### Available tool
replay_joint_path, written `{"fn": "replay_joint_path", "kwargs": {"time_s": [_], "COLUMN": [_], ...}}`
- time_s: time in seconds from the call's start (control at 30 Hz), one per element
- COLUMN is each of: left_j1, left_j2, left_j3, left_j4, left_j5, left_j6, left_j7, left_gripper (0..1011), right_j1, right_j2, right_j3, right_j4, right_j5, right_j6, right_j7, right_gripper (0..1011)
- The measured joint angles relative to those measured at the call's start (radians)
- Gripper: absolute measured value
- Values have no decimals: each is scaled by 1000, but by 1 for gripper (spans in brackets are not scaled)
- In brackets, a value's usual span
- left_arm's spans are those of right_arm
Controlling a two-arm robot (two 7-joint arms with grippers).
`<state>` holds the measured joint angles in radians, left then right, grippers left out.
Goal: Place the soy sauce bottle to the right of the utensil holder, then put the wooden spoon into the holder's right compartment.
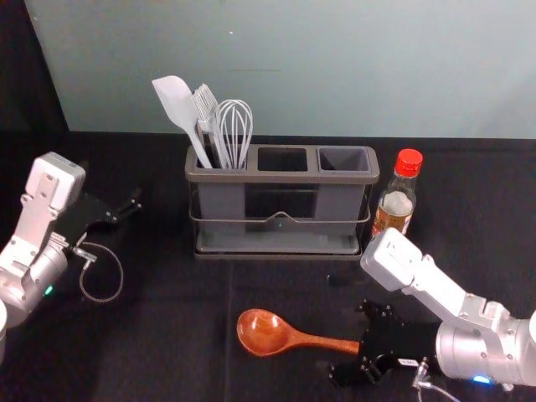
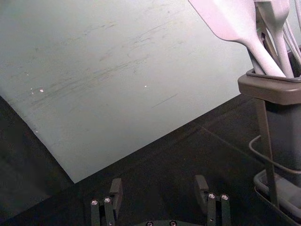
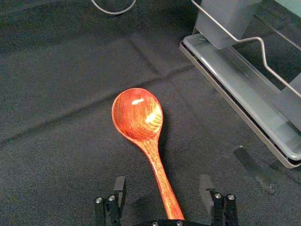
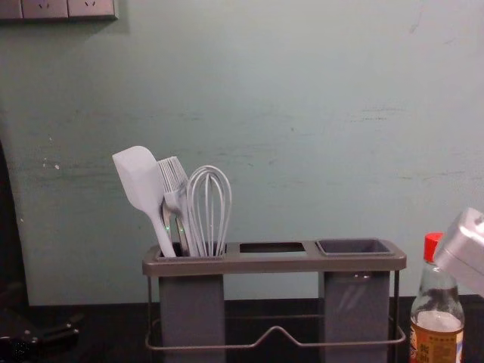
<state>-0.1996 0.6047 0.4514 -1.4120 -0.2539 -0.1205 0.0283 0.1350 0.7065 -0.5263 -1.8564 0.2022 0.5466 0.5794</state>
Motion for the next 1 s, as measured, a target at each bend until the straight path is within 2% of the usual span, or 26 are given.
{"fn": "replay_joint_path", "kwargs": {"time_s": [0.77,1.0], "left_j1": [0,0], "left_j2": [0,0], "left_j3": [0,0], "left_j4": [0,0], "left_j5": [0,0], "left_j6": [0,0], "left_j7": [0,0], "left_gripper": [1005,1005], "right_j1": [0,29], "right_j2": [2,-5], "right_j3": [-1,-28], "right_j4": [0,16], "right_j5": [0,-18], "right_j6": [-1,0], "right_j7": [-1,6], "right_gripper": [1002,1003]}}
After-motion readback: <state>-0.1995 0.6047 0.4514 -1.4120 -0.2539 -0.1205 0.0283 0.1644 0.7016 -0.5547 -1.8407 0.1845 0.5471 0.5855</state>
